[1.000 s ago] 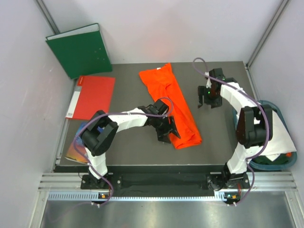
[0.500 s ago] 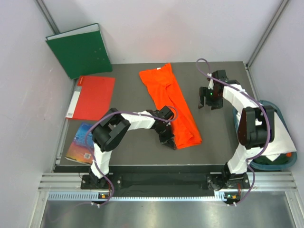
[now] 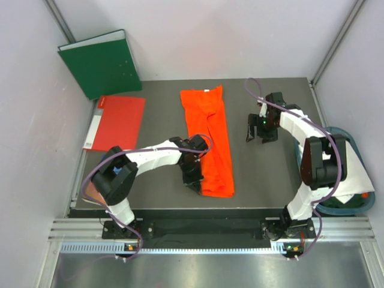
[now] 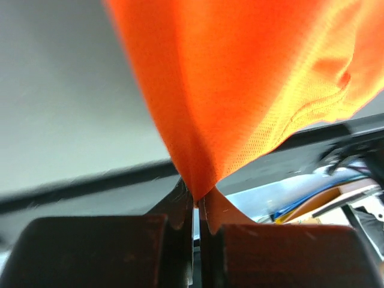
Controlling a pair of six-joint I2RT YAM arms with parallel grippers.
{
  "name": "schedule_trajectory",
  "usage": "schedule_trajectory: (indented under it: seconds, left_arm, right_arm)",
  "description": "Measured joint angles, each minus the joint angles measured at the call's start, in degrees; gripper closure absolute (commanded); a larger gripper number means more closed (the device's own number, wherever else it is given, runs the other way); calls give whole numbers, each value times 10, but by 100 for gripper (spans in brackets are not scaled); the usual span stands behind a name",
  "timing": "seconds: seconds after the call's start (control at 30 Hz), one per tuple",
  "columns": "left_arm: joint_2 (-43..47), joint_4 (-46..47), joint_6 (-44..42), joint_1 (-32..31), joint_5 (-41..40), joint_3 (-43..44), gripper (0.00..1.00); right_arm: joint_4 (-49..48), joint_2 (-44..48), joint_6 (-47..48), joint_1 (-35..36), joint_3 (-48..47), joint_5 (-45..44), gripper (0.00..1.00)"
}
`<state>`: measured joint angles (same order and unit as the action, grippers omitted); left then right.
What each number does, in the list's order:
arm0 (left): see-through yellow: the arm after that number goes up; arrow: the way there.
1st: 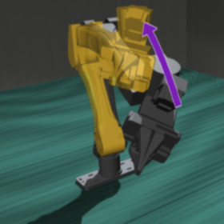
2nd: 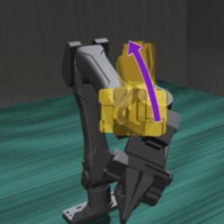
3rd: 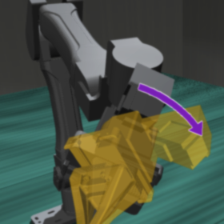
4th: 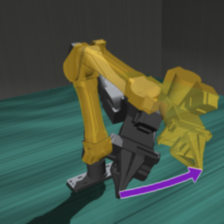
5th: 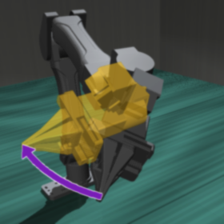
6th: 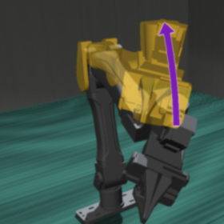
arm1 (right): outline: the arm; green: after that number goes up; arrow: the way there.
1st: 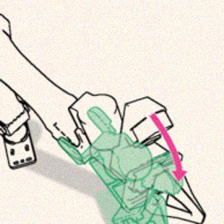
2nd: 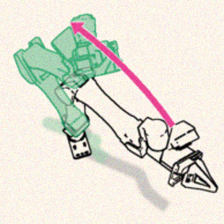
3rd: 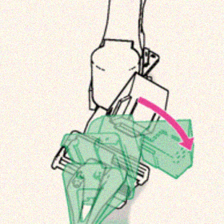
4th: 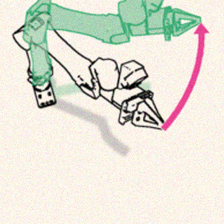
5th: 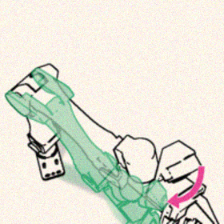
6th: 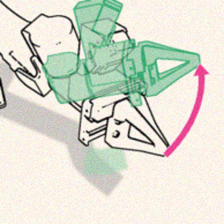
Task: Fold and stack the t-shirts
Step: Fold the tshirt
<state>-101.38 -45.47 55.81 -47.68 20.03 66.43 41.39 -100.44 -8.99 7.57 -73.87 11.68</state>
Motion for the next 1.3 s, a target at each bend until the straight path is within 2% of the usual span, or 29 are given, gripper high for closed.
schedule_trajectory:
  seconds: [0.03,0.07,0.1,0.13,0.2,0.23,0.27,0.33,0.47,0.57,0.73,0.93,1.2,1.3]
  left_arm:
    - [16,-7,0,1,-4,-16,97]
    - [28,-18,0,3,-7,-31,82]
    - [35,-28,0,5,-11,-44,55]
    - [39,-36,-2,6,-16,-53,42]
    - [43,-60,-3,8,-24,-63,29]
    - [44,-70,-5,8,-30,-63,18]
    - [47,-77,-7,8,-37,-62,15]
    - [56,-102,-15,7,-61,-49,13]
    - [88,-134,-42,-2,-136,13,20]
    - [112,-133,-75,-19,-192,44,21]
    - [84,-135,-119,-70,-264,51,22]
    - [9,-135,-140,-129,-303,51,22]
    - [-24,-127,-157,-178,-321,75,24]
    - [-36,-120,-166,-188,-327,88,28]
  right_arm:
    - [0,0,0,3,0,2,24]
    - [1,0,0,10,0,6,24]
    - [0,0,1,15,0,9,24]
    - [0,0,2,19,0,13,24]
    - [0,0,3,29,1,20,24]
    - [-1,0,4,33,3,23,23]
    - [-2,1,4,36,5,25,23]
    - [-2,1,5,39,13,29,23]
    - [-3,5,7,40,36,33,23]
    - [-3,9,9,40,47,35,23]
    - [-4,17,9,40,60,38,22]
    - [-8,21,9,40,60,41,23]
    - [-17,35,9,40,74,41,22]
    - [-19,41,9,40,84,42,22]
